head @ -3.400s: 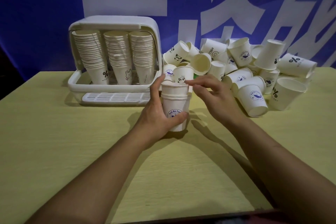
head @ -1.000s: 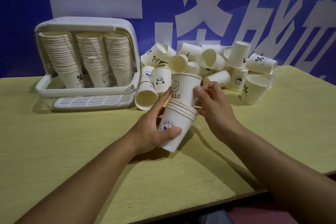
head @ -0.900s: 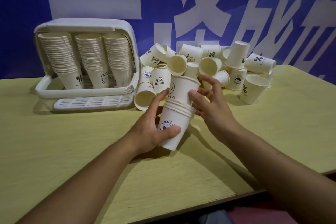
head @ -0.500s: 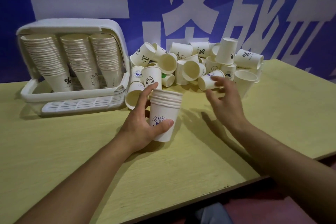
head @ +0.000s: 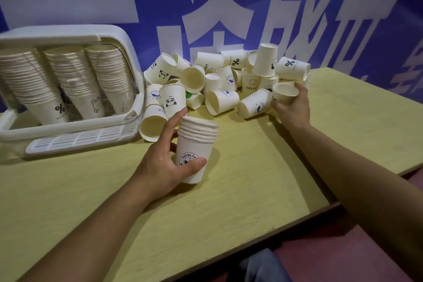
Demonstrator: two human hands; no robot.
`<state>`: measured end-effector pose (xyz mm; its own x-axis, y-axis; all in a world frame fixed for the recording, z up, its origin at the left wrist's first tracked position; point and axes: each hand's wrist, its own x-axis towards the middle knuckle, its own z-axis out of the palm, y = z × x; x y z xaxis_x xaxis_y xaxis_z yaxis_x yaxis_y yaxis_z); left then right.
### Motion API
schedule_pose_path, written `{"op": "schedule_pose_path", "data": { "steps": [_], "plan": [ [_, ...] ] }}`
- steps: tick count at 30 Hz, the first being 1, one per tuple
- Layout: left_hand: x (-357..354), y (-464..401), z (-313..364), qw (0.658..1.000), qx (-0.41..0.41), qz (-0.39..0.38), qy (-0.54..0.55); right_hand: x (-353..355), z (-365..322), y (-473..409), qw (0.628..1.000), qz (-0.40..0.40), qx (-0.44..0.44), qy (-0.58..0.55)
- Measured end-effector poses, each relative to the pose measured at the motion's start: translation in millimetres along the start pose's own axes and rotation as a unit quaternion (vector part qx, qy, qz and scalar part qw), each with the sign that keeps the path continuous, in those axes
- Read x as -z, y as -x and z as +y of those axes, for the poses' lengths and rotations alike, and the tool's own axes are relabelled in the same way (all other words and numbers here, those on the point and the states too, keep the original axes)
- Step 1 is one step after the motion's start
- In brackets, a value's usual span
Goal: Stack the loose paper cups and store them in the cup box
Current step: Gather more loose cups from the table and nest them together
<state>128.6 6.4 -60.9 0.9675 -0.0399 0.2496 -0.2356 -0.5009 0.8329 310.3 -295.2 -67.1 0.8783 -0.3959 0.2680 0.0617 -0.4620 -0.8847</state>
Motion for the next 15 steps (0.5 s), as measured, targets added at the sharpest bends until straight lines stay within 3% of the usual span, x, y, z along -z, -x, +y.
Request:
{"op": "schedule_pose_path", "data": {
  "steps": [4, 15],
  "plan": [
    [-1, 1, 2, 1.0, -0.008, -0.016, -0.012, -5, -6, 11, 0.999, -0.032, 0.02, -0.014],
    [3, 3, 4, 0.999, -0.013, -0.05, -0.009, -16, -73, 89, 0.971, -0.13, 0.062, -0.193]
  ]
}}
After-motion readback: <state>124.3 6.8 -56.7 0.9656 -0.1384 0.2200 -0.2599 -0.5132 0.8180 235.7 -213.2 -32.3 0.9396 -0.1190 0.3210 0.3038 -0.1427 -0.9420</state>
